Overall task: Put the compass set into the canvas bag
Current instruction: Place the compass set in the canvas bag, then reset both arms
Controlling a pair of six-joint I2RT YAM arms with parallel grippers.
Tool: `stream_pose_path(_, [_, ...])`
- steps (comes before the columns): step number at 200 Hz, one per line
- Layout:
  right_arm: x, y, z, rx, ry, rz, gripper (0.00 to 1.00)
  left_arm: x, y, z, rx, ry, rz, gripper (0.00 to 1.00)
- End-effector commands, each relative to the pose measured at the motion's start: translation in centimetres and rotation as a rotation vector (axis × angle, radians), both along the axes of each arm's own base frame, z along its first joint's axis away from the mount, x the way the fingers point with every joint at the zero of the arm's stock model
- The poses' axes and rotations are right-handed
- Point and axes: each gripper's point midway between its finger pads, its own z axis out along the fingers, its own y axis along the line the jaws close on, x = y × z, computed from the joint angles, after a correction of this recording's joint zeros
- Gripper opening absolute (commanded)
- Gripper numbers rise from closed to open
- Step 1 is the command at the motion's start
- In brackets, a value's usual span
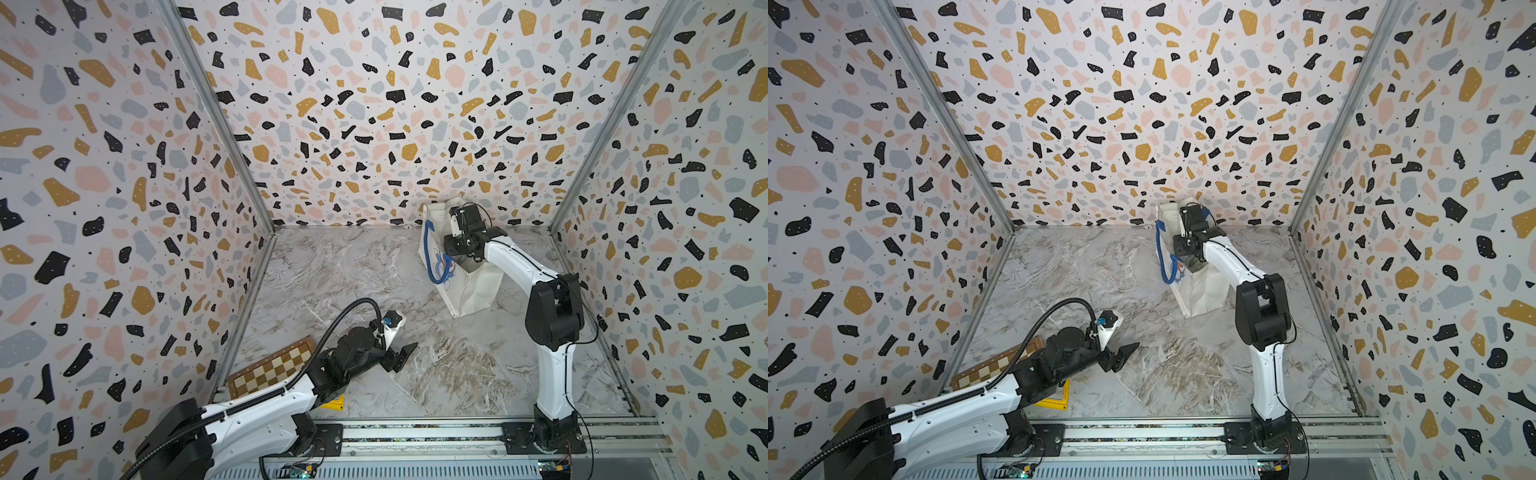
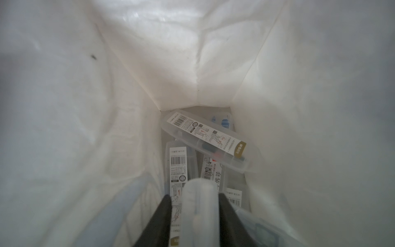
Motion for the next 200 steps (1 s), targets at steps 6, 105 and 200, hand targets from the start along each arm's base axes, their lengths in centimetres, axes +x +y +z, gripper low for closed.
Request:
stream_pose_path(6, [0.8,-0.9,5.7,-0.010,-0.091,-0.034,0.55,0.1,-0.4,1.1,-0.040,-0.038,-0.019,0.85])
stream_pose_path(105, [-9.1,-7.2,20.0,0.045,-0.475,-0.199,0.74,-0.2,-0.1,1.7,-0.044,-0.042,-0.021,0.86])
stream_pose_path(200, [-17.6,-27.5,0.0,-0.034,-0.607,-0.726,0.73,-0.5,0.4,2.4,-0.075,-0.029,-0.003,0.87])
